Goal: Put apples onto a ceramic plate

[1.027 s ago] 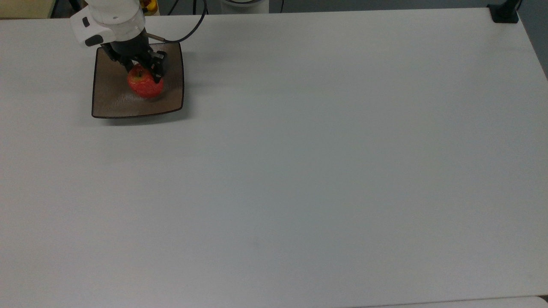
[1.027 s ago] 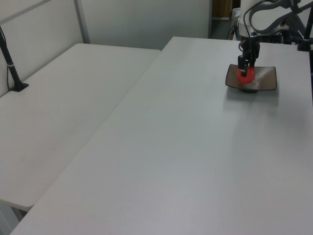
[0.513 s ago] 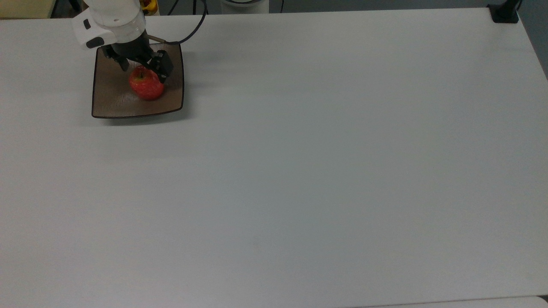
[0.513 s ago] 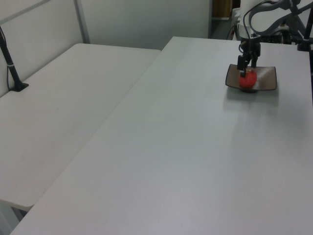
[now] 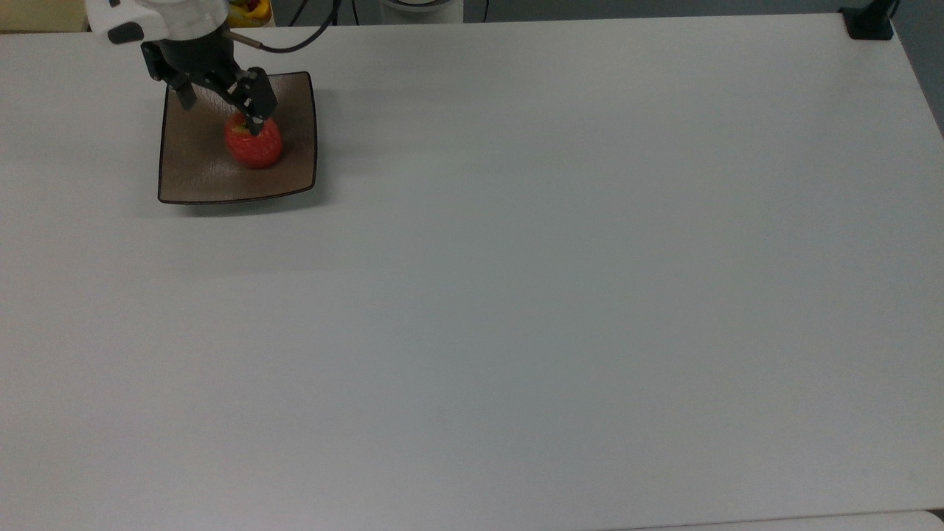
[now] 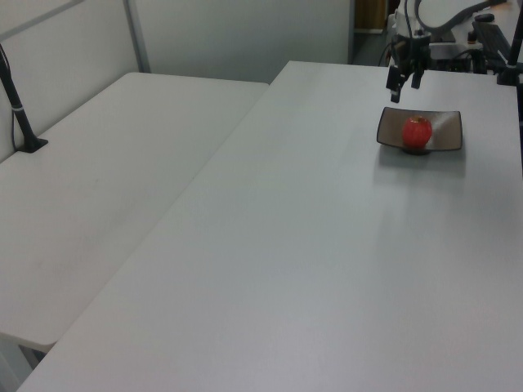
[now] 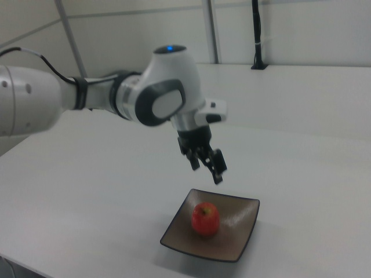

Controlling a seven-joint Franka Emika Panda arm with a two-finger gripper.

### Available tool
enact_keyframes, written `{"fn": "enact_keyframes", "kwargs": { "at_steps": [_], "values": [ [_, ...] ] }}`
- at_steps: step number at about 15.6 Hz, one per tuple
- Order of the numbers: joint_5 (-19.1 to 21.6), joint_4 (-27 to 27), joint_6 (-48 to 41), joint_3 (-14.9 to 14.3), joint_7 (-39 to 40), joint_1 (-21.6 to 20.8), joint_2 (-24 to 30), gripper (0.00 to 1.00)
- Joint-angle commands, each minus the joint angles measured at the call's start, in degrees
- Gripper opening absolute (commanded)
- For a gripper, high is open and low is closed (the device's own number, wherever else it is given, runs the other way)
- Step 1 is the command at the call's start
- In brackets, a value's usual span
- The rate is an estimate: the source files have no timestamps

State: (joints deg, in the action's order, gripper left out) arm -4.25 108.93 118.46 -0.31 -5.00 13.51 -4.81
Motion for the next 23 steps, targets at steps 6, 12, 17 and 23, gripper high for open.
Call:
{"fn": "enact_keyframes", "kwargs": {
  "at_steps": [6,12,17,23],
  "values": [
    [5.0,-1.0,-5.3,3.2,-2.4,-9.9,7.9,1.00],
    [6.3,-1.3,-14.7,5.0,13.2,-12.0,8.9,1.00],
    [6.3,-1.3,-14.1,4.8,13.4,-11.8,8.9,1.00],
    [6.5,-1.3,-14.1,4.2,12.7,-11.4,8.9,1.00]
  ]
}}
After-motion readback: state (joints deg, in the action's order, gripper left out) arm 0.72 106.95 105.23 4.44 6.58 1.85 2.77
